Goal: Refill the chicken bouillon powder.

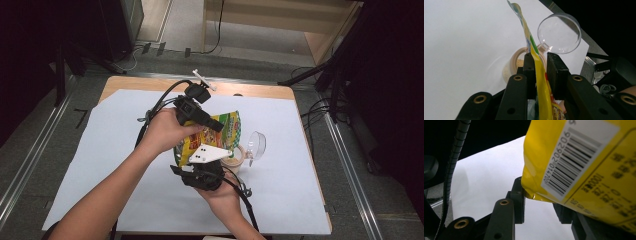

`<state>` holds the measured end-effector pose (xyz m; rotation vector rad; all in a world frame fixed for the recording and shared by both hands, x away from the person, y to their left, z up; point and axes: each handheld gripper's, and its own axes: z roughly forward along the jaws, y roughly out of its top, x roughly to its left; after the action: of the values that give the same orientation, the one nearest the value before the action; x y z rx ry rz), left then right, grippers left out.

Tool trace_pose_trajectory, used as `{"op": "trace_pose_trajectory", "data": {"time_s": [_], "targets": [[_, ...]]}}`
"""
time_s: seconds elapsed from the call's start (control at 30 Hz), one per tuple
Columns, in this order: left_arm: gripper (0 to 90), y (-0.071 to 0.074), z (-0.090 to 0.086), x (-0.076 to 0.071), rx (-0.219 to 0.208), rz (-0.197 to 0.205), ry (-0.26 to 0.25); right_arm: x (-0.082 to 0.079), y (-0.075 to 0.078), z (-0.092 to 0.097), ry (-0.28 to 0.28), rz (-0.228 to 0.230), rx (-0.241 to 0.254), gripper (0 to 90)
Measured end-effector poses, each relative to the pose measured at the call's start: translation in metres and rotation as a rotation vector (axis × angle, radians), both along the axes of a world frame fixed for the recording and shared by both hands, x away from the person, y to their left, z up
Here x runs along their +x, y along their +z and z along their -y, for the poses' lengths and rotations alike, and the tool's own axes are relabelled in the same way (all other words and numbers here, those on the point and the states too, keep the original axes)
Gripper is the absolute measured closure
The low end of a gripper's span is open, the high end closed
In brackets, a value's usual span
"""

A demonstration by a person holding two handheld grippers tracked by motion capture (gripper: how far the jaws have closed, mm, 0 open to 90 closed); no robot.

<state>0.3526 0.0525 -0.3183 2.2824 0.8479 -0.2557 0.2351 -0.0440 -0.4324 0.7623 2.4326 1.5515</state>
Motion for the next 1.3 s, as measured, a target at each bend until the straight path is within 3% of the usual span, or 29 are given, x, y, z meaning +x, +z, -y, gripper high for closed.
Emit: {"op": "trace_pose_trajectory", "data": {"time_s": [1.3], "targets": [[78.7, 0.000, -0.012, -0.003, -0.007, 0.010, 0.029, 0.002, -0.001, -0.008, 0.022, 0.006, -0.007, 66.6]]}}
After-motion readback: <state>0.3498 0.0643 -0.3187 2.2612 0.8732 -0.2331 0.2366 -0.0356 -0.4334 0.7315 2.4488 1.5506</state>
